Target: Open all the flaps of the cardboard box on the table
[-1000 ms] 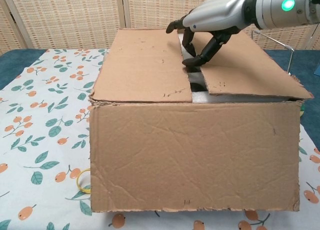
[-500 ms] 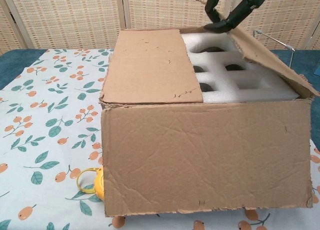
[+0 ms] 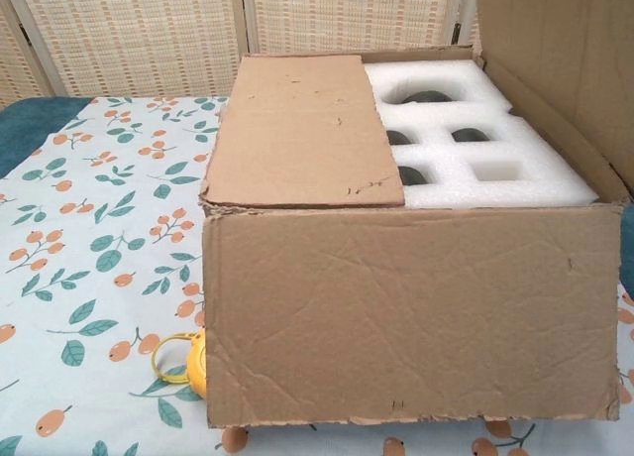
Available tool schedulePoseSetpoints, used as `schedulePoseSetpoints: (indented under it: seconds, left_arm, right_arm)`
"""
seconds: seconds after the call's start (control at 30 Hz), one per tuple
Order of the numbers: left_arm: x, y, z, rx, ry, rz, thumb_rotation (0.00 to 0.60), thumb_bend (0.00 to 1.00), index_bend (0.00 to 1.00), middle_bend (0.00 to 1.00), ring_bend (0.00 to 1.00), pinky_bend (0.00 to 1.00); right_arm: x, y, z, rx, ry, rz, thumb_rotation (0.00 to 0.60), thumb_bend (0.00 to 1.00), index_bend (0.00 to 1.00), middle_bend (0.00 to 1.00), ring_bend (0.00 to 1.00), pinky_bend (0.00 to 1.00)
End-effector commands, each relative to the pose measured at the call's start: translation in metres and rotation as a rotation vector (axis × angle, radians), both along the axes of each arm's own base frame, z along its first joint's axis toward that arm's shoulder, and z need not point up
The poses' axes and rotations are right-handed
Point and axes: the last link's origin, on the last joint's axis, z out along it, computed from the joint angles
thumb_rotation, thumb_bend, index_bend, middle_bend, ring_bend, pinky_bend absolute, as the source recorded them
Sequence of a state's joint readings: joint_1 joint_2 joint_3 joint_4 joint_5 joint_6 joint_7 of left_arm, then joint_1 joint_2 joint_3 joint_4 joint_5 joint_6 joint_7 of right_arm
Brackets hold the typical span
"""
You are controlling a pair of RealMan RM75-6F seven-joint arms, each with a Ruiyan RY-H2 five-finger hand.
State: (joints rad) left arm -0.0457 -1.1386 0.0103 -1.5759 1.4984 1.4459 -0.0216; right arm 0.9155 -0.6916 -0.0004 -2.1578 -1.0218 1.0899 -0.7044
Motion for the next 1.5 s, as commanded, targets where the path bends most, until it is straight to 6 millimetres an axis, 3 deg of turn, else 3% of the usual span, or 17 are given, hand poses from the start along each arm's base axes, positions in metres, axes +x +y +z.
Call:
schedulePoseSetpoints:
  seconds: [0.03,0.27,0.5,0.6,0.7,0.77,0.9,1.03,1.2,1.33,1.5]
  left_arm:
    - [0.001,0.0,-0.002,-0.009,0.004,-0.002,0.6,0.21,0.0,0.0,0.0,0.0]
    - [0.001,0.002,-0.005,-0.017,0.011,0.0,0.6,0.21,0.0,0.0,0.0,0.0]
    - [0.002,0.004,-0.009,-0.027,0.022,0.001,0.6,0.21,0.0,0.0,0.0,0.0]
    - [0.002,0.004,-0.009,-0.024,0.023,0.002,0.6,0.21,0.0,0.0,0.0,0.0]
    - [0.003,0.005,-0.007,-0.008,0.015,-0.015,0.6,0.21,0.0,0.0,0.0,0.0]
    - [0.006,0.005,-0.006,0.01,-0.004,-0.045,0.6,0.23,0.0,0.0,0.0,0.0]
    - [0.015,0.01,-0.006,0.016,-0.041,-0.12,0.6,0.35,0.02,0.04,0.0,0.0]
    - [0.038,0.025,-0.001,-0.018,-0.012,-0.241,0.6,0.51,0.1,0.06,0.0,0.0]
    - [0.075,0.05,0.003,-0.078,-0.025,-0.396,0.6,0.6,0.24,0.07,0.01,0.01]
    - [0.102,0.072,0.001,-0.105,-0.007,-0.485,0.6,0.69,0.29,0.07,0.0,0.0]
    - [0.134,0.094,-0.01,-0.143,-0.013,-0.572,0.6,0.75,0.33,0.07,0.0,0.0]
  right_arm:
    - [-0.014,0.018,0.016,-0.042,0.003,-0.026,0.219,0.48,0.59,0.02,0.02,0.0]
    - [-0.049,0.045,0.037,-0.101,0.007,-0.079,0.216,0.48,0.59,0.03,0.03,0.0]
    - [-0.062,0.052,0.045,-0.121,-0.06,-0.084,0.217,0.49,0.59,0.02,0.03,0.0]
    - [-0.066,0.053,0.044,-0.119,-0.08,-0.082,0.219,0.49,0.52,0.01,0.03,0.0]
    - [-0.077,0.058,0.037,-0.111,-0.17,-0.102,0.307,0.49,0.38,0.0,0.02,0.0]
    - [-0.089,0.064,0.033,-0.115,-0.242,-0.118,0.342,0.49,0.33,0.0,0.01,0.0]
    - [-0.122,0.082,0.026,-0.156,-0.365,-0.142,0.349,0.49,0.27,0.0,0.0,0.0]
    - [-0.164,0.11,0.017,-0.244,-0.464,-0.188,0.35,0.49,0.24,0.0,0.0,0.0]
    - [-0.205,0.14,0.008,-0.347,-0.546,-0.281,0.356,0.49,0.24,0.0,0.0,0.0]
    - [-0.221,0.155,0.01,-0.382,-0.591,-0.296,0.362,0.49,0.24,0.0,0.0,0.0]
    - [-0.223,0.164,0.02,-0.389,-0.624,-0.266,0.364,0.49,0.24,0.0,0.0,0.0]
